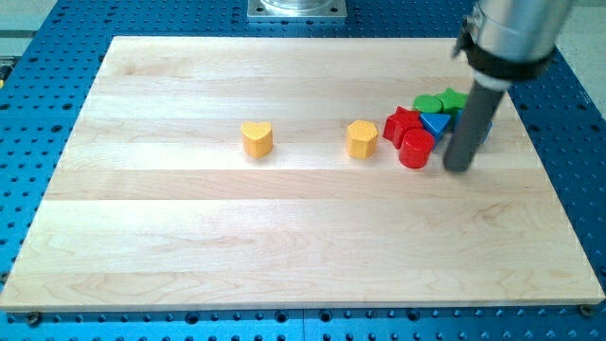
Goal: Place the heart left to the hexagon
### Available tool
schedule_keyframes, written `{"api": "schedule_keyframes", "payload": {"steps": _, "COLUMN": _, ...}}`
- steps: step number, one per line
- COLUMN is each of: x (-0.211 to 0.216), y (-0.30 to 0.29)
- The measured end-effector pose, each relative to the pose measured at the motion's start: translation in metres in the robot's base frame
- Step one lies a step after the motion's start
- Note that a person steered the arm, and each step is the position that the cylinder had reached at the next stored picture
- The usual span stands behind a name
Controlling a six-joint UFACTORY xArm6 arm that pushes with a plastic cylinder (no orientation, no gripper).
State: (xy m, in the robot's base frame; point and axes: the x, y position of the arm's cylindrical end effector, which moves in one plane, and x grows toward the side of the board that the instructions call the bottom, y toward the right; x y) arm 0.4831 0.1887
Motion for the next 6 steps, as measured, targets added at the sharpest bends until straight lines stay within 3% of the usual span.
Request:
{"api": "schedule_keyframes", "payload": {"steps": 1, "x": 0.031, "y": -0.074}}
{"api": "schedule_keyframes", "payload": {"steps": 2, "x": 0.022, "y": -0.226}}
{"api": "schedule_keyframes", "payload": {"steps": 3, "x": -0.020, "y": -0.338}}
{"api": "schedule_keyframes", "payload": {"steps": 4, "x": -0.066, "y": -0.325}}
{"api": "schedule_keyframes", "payload": {"steps": 6, "x": -0.063, "y": -0.216}}
